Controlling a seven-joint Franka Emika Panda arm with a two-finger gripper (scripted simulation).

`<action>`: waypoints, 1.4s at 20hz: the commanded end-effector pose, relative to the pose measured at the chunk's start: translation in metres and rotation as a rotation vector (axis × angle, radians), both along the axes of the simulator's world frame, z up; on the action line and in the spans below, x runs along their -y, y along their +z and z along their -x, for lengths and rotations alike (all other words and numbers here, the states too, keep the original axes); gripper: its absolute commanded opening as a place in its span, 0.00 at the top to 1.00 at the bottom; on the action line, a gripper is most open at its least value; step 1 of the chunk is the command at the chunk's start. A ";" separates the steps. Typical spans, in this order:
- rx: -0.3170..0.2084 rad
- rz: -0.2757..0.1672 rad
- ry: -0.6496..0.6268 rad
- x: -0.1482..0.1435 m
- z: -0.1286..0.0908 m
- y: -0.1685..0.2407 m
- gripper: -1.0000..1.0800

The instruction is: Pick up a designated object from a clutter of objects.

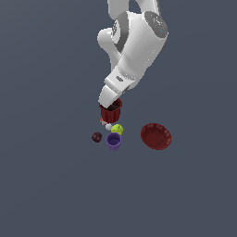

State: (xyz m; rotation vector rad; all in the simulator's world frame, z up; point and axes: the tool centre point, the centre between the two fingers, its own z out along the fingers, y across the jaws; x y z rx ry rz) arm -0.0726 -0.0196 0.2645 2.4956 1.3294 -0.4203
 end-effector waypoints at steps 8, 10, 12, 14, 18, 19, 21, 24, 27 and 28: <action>0.001 -0.001 0.000 -0.074 0.005 0.081 1.00; 0.001 -0.002 0.000 -0.088 0.005 0.097 1.00; 0.001 -0.001 0.000 -0.100 0.005 0.111 1.00; 0.001 -0.001 -0.001 -0.112 0.005 0.123 1.00; 0.002 0.000 -0.002 -0.129 0.004 0.142 1.00; 0.002 0.000 -0.002 -0.133 0.004 0.146 1.00; 0.002 0.000 -0.002 -0.139 0.003 0.152 1.00; 0.003 0.001 -0.003 -0.145 0.003 0.159 1.00; 0.003 0.002 -0.004 -0.148 0.002 0.162 1.00; 0.003 0.002 -0.004 -0.148 0.002 0.163 1.00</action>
